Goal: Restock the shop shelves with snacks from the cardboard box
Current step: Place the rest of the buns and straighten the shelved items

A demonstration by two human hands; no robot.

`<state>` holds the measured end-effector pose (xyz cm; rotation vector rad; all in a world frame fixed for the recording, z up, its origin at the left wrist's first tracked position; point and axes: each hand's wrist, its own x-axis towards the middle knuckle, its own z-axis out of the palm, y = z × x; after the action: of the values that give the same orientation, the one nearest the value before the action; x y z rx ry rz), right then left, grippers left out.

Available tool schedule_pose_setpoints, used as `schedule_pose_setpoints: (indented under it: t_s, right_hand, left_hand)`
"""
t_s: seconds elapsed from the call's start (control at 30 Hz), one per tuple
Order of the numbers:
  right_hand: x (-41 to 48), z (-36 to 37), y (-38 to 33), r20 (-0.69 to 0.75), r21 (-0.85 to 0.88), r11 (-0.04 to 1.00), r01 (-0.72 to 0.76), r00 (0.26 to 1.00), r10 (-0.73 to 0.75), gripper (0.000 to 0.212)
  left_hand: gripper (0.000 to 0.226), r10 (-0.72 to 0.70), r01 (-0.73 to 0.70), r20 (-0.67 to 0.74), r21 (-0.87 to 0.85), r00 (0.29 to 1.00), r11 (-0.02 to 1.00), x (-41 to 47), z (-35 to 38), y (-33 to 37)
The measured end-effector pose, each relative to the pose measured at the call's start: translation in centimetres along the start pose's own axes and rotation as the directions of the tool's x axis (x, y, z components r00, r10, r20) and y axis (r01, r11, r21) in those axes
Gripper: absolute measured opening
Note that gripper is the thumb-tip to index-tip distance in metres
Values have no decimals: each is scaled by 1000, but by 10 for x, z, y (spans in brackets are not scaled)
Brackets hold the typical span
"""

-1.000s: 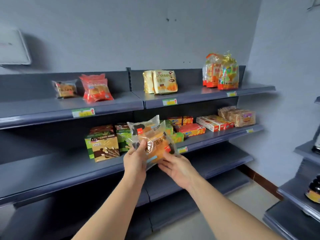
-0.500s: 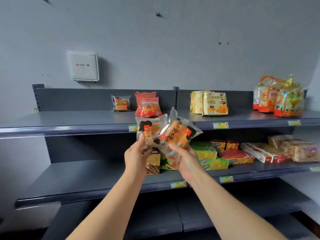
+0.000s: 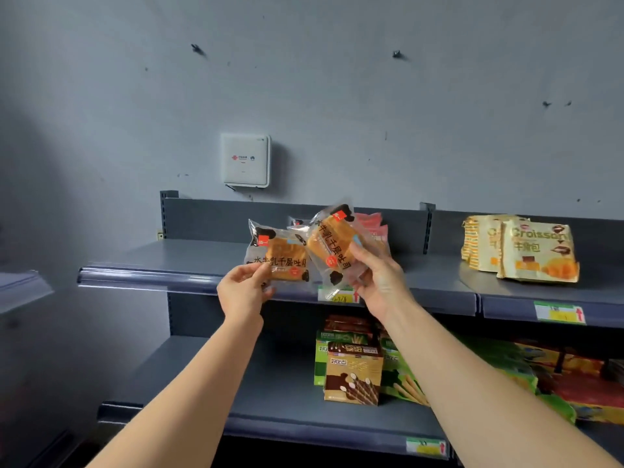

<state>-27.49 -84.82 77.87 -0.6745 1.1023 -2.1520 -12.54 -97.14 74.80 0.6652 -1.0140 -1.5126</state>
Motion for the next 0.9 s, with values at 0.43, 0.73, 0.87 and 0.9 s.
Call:
schedule_pose_setpoints:
  t_s: [0.43,0.73,0.87,0.9]
  right_hand:
    - [115,65,50,-77,-143,988,66,994,-78,49]
    - [178,128,90,-182,-403,900,167,949,-257,42]
    - [198,147,109,-196,-530,835,144,938,-286,37]
    - [204,151,114,-196,-546,826,139,938,-287,35]
  left_hand:
    - [42,102,-92,-121,88,987,992,124,-50,19]
    - [29,118,-104,-103,138,988,985,228,-83,48]
    - [13,87,-80,-51,134,995,988,259,-78,50]
    - [12,71,-66,-37,123,997,990,264,-75,49]
